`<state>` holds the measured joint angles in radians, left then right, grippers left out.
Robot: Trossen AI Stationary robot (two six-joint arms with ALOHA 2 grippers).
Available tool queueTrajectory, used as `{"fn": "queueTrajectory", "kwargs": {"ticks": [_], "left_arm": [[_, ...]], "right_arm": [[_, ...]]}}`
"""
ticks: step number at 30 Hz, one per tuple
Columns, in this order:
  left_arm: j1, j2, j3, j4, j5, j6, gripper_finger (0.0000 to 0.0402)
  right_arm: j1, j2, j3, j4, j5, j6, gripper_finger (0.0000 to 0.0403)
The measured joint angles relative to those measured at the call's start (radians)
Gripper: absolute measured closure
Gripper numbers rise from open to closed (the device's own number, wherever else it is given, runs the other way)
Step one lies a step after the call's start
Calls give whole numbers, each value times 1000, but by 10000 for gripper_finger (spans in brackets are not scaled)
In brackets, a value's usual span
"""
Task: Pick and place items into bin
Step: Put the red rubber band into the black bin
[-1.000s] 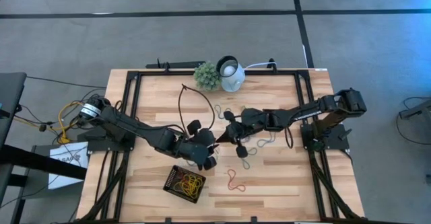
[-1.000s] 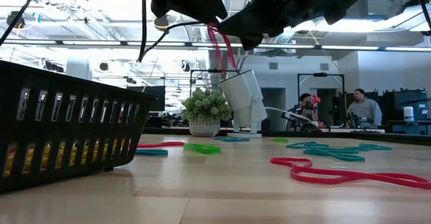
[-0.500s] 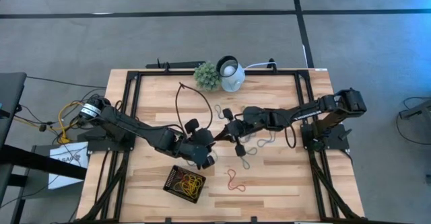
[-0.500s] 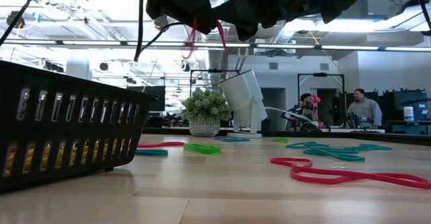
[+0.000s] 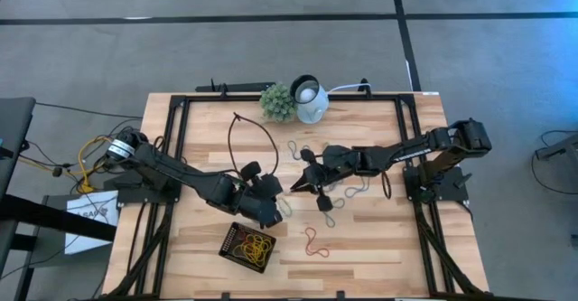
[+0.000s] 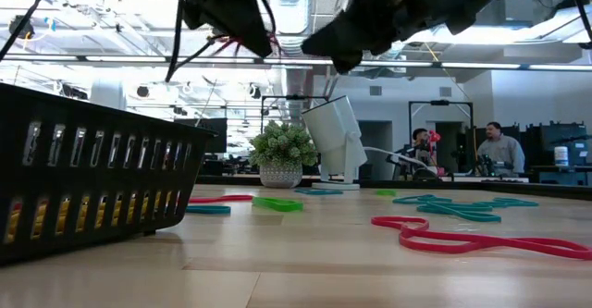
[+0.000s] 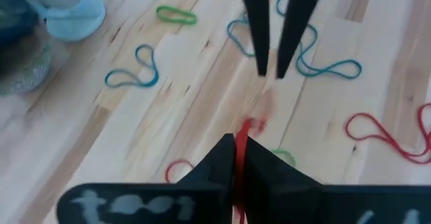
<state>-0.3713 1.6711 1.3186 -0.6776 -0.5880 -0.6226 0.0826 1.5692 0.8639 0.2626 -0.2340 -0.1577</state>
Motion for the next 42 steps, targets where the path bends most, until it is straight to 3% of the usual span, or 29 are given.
{"fn": "queueTrajectory", "kwargs": {"ticks": [6,12,15,19,23,25,31,37,42], "left_arm": [[-51,0,0,-76,99,-136,401],[-156,0,0,-145,405,-316,401],[-216,0,0,-147,486,-380,401],[-274,0,0,-152,477,-458,401],[-316,-1,-12,-212,322,-535,401],[-322,-1,-50,-213,293,-564,401],[-309,1,-205,-142,425,-633,401],[-277,1,-264,-75,421,-674,401],[-248,1,-264,46,431,-598,386]], "right_arm": [[0,0,0,-157,0,31,344],[0,0,-14,-278,0,63,340],[1,0,-30,-281,0,64,340],[0,8,-33,-277,0,64,340],[2,8,-35,-277,0,64,340],[3,8,-35,-278,0,64,340],[3,8,-35,-278,0,80,340],[2,8,-35,-277,0,80,340],[2,8,-35,-277,0,79,340]]}}
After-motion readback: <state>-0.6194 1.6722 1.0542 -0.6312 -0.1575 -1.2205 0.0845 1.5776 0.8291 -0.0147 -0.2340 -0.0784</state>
